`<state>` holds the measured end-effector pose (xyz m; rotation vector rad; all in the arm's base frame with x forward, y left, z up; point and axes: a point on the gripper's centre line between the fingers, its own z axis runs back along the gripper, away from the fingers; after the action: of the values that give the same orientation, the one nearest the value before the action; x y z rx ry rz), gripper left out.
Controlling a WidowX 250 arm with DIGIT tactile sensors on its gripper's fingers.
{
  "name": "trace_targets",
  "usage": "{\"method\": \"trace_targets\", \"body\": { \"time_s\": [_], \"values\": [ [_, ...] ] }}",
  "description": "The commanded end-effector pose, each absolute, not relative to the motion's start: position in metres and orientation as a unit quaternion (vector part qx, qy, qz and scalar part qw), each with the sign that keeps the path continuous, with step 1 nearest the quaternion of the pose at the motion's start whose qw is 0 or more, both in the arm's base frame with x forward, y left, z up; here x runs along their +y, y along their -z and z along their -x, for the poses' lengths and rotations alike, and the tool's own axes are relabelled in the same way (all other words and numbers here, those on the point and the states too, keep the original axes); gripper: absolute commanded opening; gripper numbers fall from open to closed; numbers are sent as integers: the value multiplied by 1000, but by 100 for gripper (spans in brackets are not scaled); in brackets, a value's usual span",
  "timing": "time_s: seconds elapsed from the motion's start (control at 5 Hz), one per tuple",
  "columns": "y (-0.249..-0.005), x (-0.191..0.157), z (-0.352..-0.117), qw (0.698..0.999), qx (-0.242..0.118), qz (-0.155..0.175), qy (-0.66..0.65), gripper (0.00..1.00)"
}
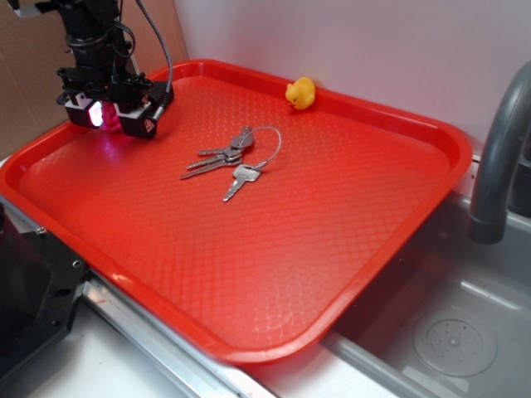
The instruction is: Grab the red paper.
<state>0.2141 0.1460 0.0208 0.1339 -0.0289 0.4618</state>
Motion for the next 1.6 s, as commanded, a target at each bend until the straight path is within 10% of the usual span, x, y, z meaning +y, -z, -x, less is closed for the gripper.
{"method": "trace_targets", "body": {
  "time_s": [0.0, 0.8, 1.4],
  "values": [
    [-36, 149, -215, 969, -41, -76, -232, 0],
    [-54, 133, -199, 977, -23, -71, -200, 0],
    [-187, 21, -155, 998, -32, -16, -55, 0]
  ]
}}
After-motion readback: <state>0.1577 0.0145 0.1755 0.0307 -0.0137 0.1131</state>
